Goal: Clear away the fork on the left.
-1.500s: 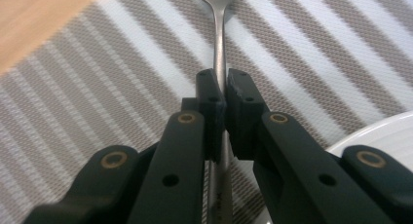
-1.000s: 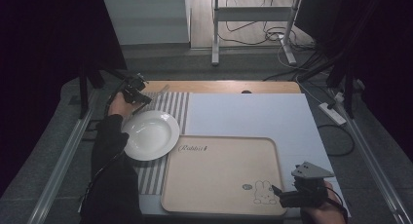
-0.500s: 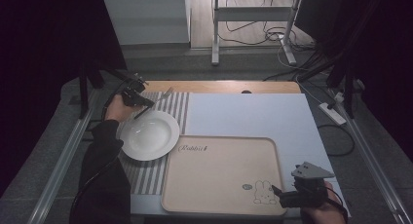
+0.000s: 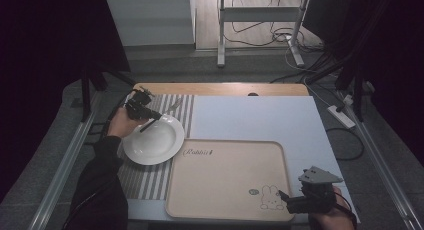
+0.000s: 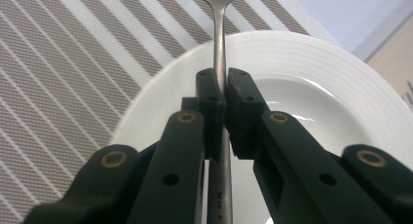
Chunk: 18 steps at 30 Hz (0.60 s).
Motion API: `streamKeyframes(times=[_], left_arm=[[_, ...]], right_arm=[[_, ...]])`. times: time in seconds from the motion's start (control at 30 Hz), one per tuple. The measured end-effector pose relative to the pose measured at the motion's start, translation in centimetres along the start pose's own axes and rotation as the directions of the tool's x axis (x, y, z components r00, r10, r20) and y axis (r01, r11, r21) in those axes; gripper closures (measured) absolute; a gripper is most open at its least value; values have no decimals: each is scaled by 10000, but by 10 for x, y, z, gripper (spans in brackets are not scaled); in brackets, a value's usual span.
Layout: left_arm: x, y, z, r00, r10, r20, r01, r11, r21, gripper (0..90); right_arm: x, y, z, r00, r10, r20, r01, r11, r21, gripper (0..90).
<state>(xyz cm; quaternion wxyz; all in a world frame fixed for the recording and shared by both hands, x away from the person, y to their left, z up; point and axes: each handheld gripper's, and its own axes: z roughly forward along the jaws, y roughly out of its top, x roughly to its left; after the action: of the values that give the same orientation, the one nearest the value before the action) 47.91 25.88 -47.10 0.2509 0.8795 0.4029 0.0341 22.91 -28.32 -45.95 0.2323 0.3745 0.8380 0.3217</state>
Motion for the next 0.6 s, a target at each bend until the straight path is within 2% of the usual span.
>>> streamKeyframes(times=[0.13, 0.27, 0.37, 0.4, 0.6], left_arm=[[-9, -1, 0, 9999, 137, 101, -136, 9999, -64, 842], [-29, -4, 2, 9988, 441, 198, -439, 9990, -89, 842], [-34, -5, 3, 9986, 477, 240, -475, 9988, -114, 841], [-41, -6, 5, 9981, 562, 245, -560, 9984, -102, 841], [-59, -11, 8, 9969, 726, 292, -726, 9974, -12, 842]], right_arm=[[0, 0, 0, 10000, -9, 8, 9, 10000, 6, 0], [0, 0, 0, 10000, -28, 39, 28, 10000, 19, 0], [1, 0, 0, 10000, -52, 50, 52, 10000, 24, 0], [1, 0, 0, 9999, -92, 66, 92, 10000, 12, 0], [1, 0, 0, 9999, -97, 52, 97, 10000, 11, 0]])
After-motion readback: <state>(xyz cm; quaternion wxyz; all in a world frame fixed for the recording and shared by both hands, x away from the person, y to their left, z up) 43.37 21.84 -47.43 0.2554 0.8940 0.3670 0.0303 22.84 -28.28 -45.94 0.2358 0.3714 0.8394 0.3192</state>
